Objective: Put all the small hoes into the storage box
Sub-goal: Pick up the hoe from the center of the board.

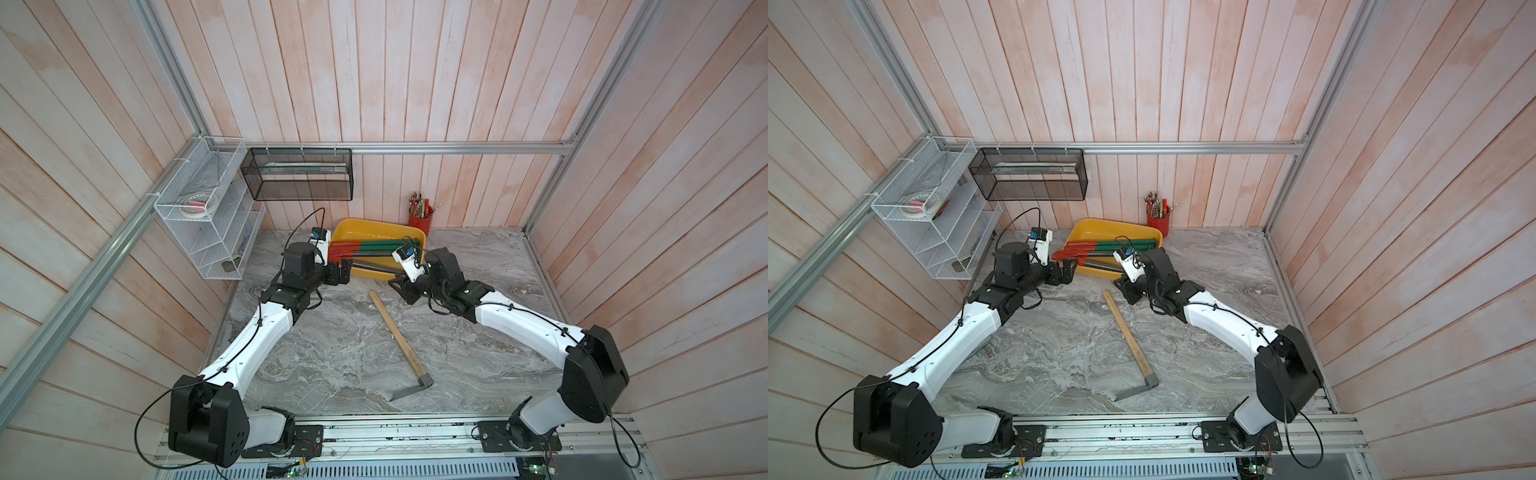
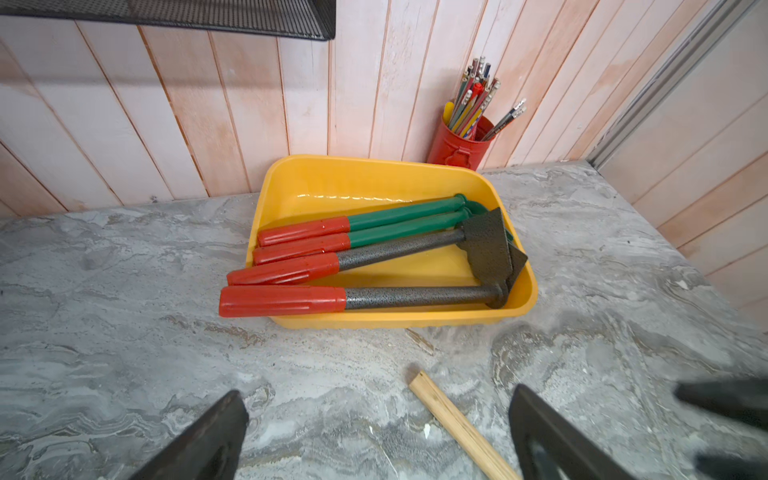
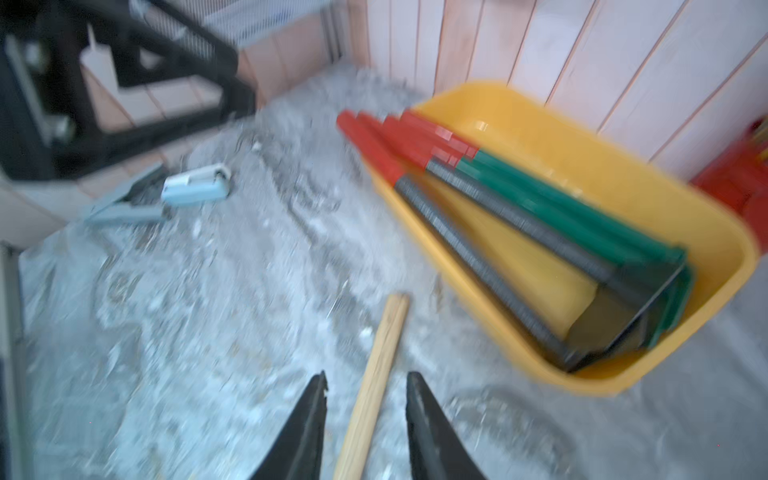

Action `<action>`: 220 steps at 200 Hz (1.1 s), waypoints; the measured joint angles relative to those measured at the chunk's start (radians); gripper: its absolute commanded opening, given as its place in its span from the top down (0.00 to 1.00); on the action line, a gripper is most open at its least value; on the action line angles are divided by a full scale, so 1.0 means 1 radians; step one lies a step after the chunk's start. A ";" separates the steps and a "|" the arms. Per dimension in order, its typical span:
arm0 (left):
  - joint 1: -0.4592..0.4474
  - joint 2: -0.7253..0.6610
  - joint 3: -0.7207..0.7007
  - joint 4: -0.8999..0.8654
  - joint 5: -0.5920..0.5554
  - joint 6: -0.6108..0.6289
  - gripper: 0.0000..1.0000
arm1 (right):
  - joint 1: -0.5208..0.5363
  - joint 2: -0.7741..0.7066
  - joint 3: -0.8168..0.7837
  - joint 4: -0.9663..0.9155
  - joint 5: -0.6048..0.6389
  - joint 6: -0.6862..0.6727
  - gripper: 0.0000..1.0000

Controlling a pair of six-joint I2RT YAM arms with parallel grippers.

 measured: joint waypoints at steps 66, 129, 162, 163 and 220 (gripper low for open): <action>-0.083 0.045 -0.017 0.100 -0.107 0.005 0.00 | 0.200 -0.164 -0.034 -0.526 0.048 0.451 0.70; -0.103 0.101 -0.017 0.122 -0.174 0.028 0.00 | 0.437 -0.232 -0.072 -0.636 0.068 1.041 0.67; -0.095 0.107 -0.017 0.134 -0.166 0.030 0.00 | 0.506 -0.210 -0.164 -0.575 0.093 1.266 0.65; -0.095 0.107 -0.017 0.134 -0.165 0.029 0.00 | 0.507 -0.208 -0.166 -0.573 0.093 1.269 0.65; -0.047 0.106 -0.020 0.177 -0.108 -0.003 0.00 | 0.527 -0.069 -0.193 -0.469 0.090 1.402 0.64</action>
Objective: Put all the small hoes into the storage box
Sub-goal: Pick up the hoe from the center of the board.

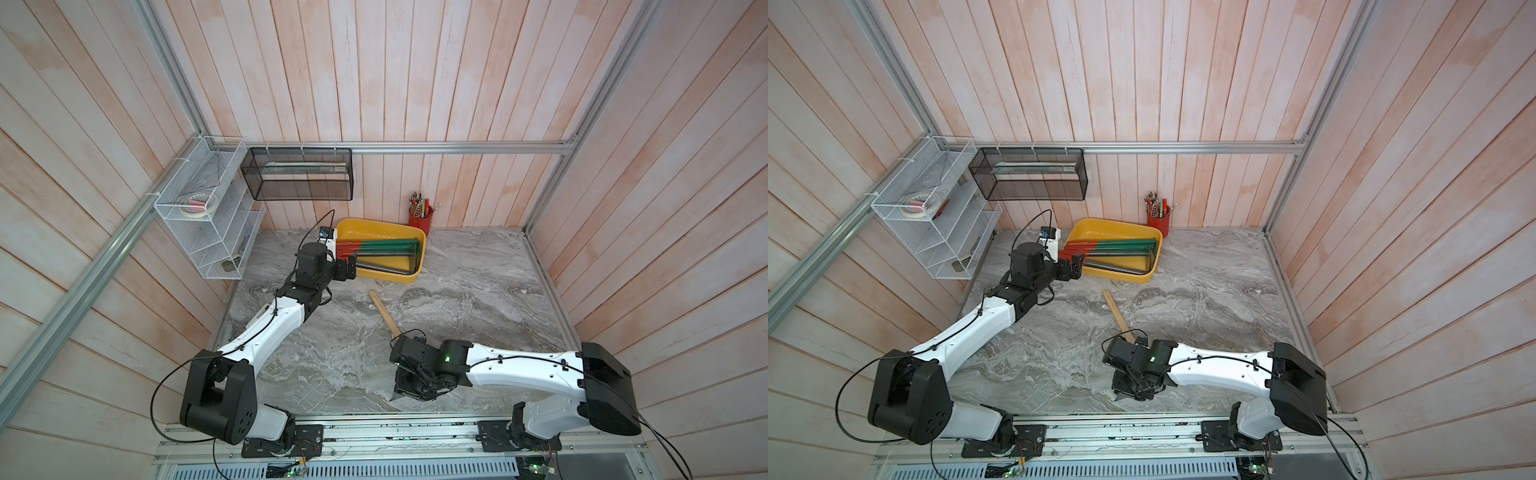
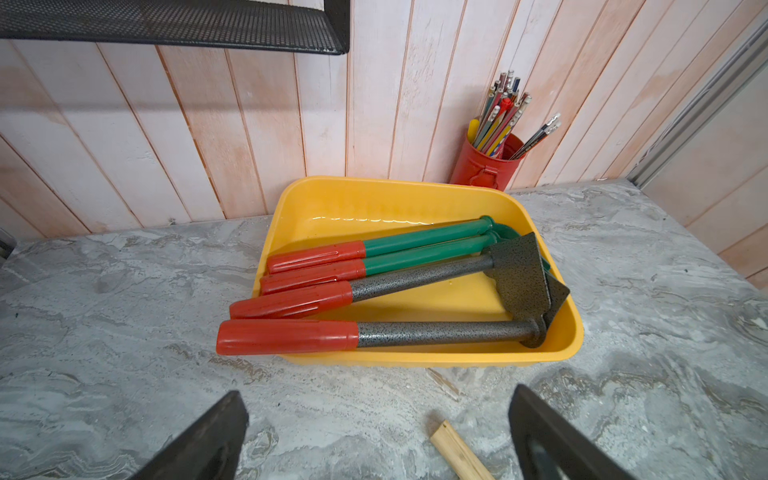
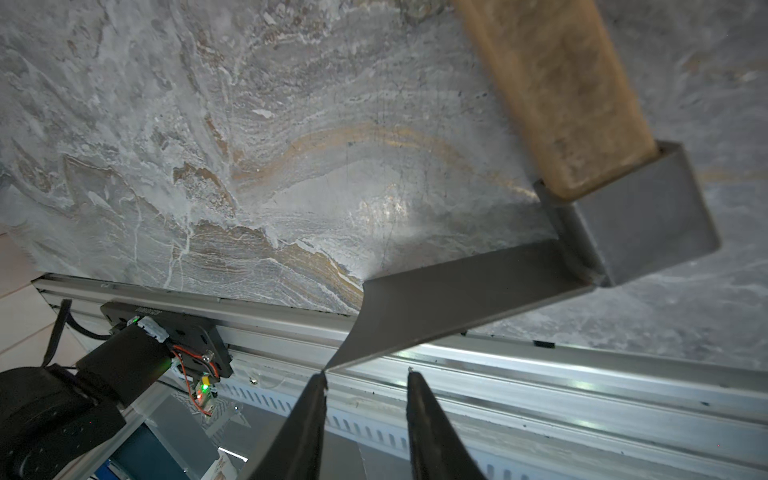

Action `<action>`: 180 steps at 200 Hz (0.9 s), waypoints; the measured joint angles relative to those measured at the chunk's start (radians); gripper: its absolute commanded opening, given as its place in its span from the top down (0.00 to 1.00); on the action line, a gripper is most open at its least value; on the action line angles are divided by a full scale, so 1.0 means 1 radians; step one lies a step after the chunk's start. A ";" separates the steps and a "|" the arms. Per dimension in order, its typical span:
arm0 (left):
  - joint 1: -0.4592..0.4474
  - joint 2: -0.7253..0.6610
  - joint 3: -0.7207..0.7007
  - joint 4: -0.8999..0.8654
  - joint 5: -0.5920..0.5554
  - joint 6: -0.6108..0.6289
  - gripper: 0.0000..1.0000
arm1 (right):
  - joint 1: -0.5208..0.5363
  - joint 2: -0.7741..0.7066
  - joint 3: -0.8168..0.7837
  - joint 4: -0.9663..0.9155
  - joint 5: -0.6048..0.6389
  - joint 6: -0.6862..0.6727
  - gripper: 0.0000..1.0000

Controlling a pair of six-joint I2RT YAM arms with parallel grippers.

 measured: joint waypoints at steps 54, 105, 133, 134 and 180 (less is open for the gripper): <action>0.005 -0.004 -0.021 0.013 0.070 -0.008 0.00 | -0.006 -0.038 -0.094 0.072 -0.007 0.075 0.61; 0.011 0.000 -0.021 0.017 0.120 -0.015 0.00 | -0.032 -0.069 -0.176 0.210 -0.050 0.118 0.61; 0.013 0.009 -0.021 0.018 0.135 -0.014 0.00 | -0.057 -0.053 -0.203 0.297 -0.082 0.117 0.61; 0.014 0.010 -0.021 0.018 0.135 -0.014 0.00 | -0.058 -0.052 -0.204 0.298 -0.082 0.117 0.61; 0.022 0.016 -0.021 0.021 0.164 -0.014 0.00 | -0.112 -0.044 -0.251 0.286 -0.074 0.109 0.59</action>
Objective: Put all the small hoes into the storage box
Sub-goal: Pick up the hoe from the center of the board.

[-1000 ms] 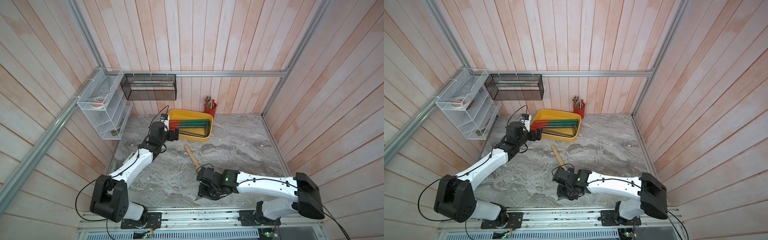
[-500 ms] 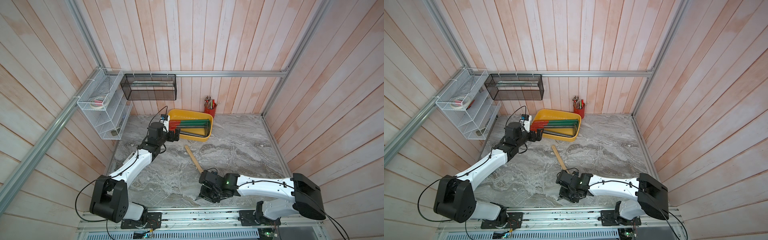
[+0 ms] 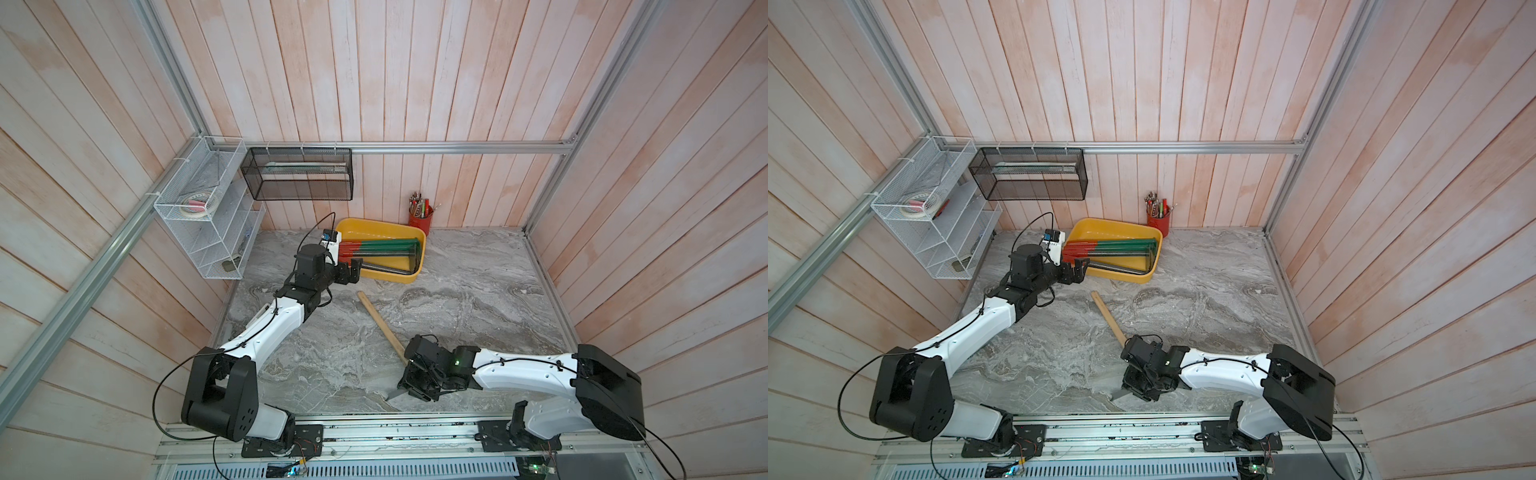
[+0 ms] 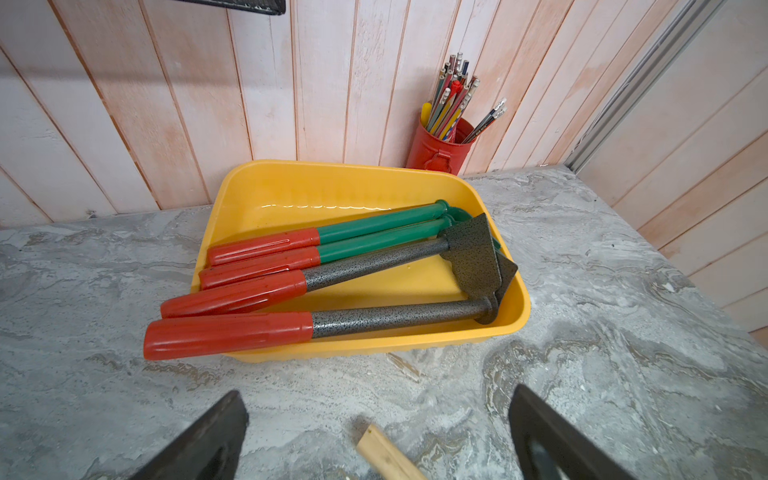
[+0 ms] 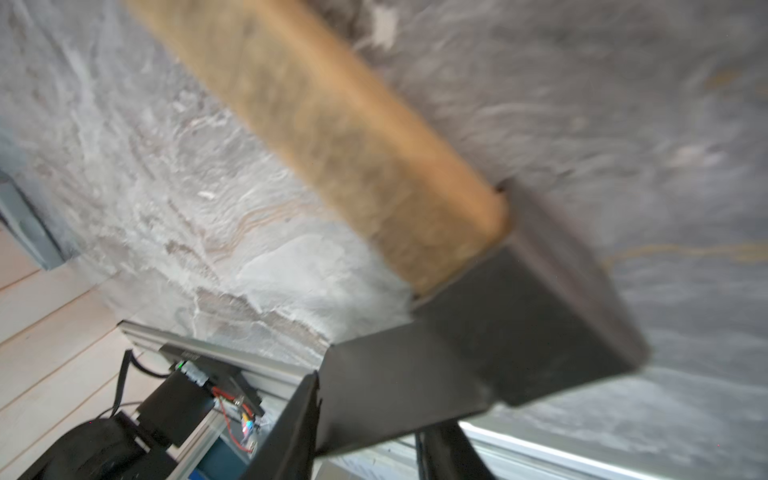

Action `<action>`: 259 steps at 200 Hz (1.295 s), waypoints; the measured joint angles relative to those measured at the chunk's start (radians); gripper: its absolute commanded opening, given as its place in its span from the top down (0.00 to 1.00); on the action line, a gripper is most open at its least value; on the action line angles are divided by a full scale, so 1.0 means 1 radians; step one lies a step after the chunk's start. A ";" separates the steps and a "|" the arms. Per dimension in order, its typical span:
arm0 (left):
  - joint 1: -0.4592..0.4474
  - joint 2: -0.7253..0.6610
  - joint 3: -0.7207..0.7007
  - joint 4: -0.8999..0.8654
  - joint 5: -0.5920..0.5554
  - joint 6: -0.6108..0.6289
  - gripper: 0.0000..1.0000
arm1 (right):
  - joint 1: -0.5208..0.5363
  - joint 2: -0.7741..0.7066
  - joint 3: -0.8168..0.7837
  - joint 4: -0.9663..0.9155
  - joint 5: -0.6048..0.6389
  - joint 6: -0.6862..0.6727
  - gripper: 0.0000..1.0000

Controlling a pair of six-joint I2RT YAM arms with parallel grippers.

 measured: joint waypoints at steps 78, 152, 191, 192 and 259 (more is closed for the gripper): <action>0.005 0.016 0.000 0.007 0.034 0.000 0.00 | -0.034 0.036 0.010 -0.034 -0.013 -0.036 0.74; 0.006 0.014 0.000 0.008 0.065 -0.005 0.10 | -0.171 0.105 0.108 -0.147 -0.011 -0.277 1.00; -0.016 -0.028 -0.013 0.007 0.082 0.017 0.30 | -0.280 0.156 0.191 -0.259 0.006 -0.486 1.00; -0.018 -0.031 -0.013 0.006 0.082 0.018 0.31 | -0.287 0.158 0.195 -0.264 0.007 -0.497 1.00; -0.154 -0.130 -0.015 -0.009 0.063 0.157 0.48 | -0.570 0.231 0.616 -0.560 0.149 -0.998 1.00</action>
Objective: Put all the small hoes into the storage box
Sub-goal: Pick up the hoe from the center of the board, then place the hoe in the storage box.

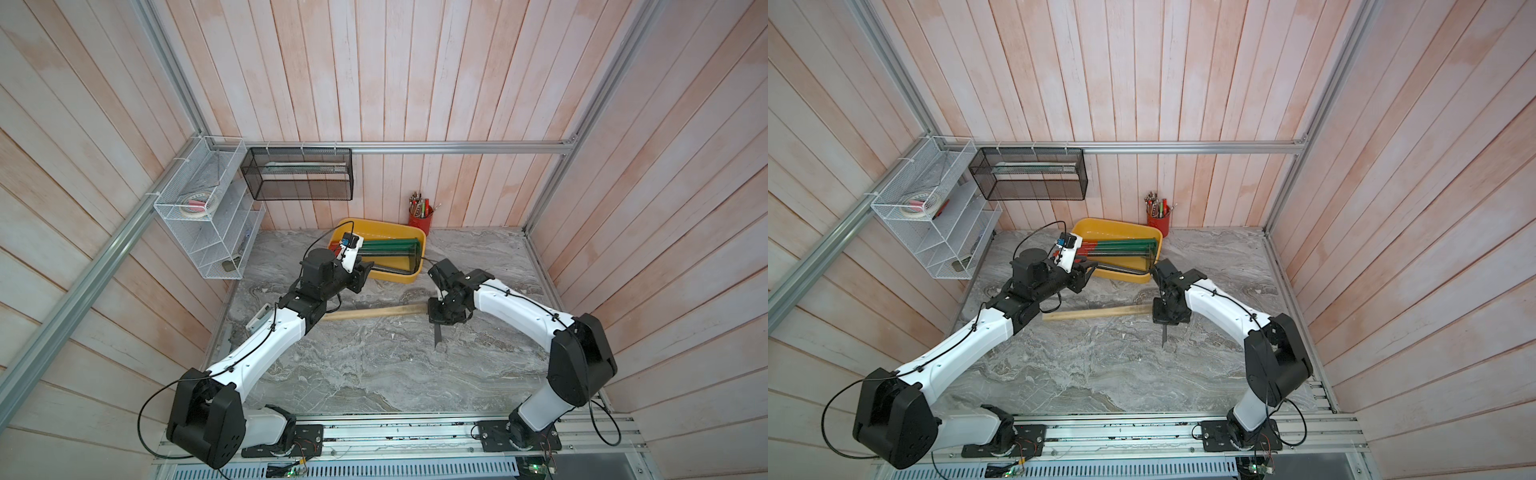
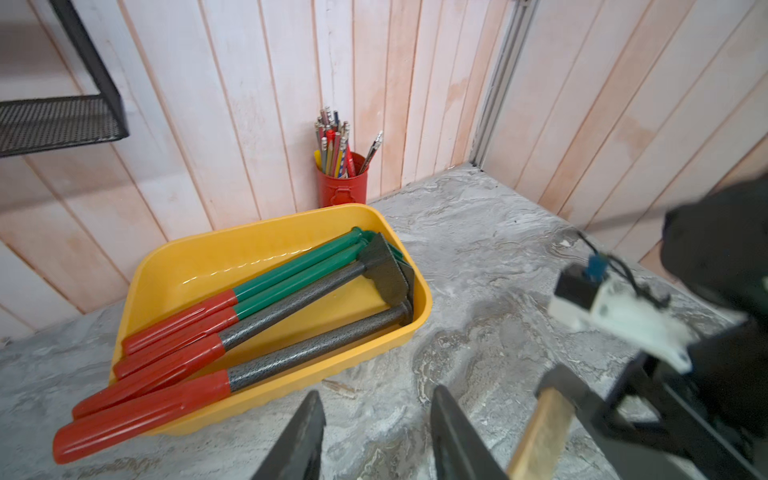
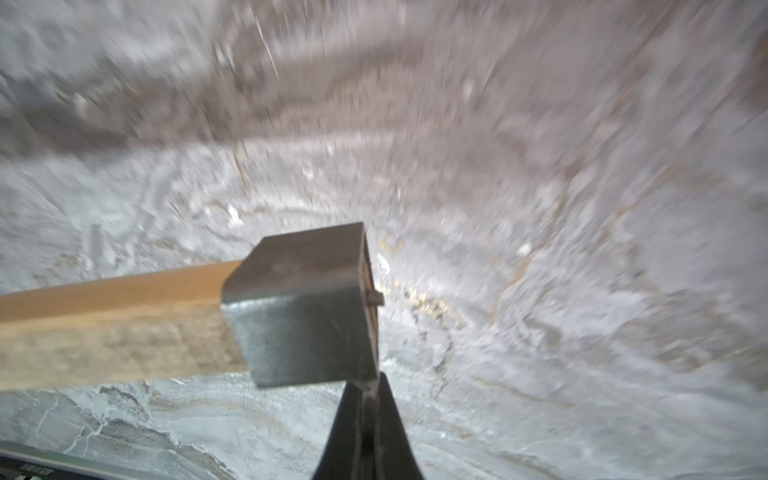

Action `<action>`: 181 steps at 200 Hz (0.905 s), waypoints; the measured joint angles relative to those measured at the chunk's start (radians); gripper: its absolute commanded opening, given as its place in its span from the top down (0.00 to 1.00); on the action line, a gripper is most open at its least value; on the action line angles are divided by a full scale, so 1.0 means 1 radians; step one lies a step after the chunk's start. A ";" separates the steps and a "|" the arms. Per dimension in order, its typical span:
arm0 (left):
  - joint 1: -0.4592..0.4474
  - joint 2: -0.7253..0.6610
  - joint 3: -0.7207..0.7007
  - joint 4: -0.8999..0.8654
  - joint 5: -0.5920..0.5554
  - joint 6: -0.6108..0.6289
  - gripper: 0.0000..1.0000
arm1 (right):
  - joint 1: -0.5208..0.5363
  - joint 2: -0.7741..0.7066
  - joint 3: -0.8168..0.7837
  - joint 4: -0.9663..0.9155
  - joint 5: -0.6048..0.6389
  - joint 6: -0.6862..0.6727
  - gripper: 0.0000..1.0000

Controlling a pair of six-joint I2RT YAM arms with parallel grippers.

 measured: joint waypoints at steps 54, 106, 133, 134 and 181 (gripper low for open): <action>-0.122 0.010 0.049 -0.154 -0.062 0.136 0.17 | -0.147 0.060 0.319 -0.075 0.156 -0.261 1.00; -0.199 0.127 0.163 -0.283 -0.270 0.273 0.16 | -0.154 0.129 0.401 -0.080 0.193 -0.379 1.00; -0.203 0.173 0.168 -0.335 -0.364 0.330 0.17 | -0.154 0.130 0.418 -0.090 0.196 -0.405 1.00; -0.203 0.173 0.168 -0.335 -0.367 0.332 0.17 | -0.154 0.130 0.419 -0.090 0.196 -0.405 1.00; -0.203 0.185 0.168 -0.353 -0.433 0.380 0.26 | -0.154 0.130 0.437 -0.091 0.193 -0.409 1.00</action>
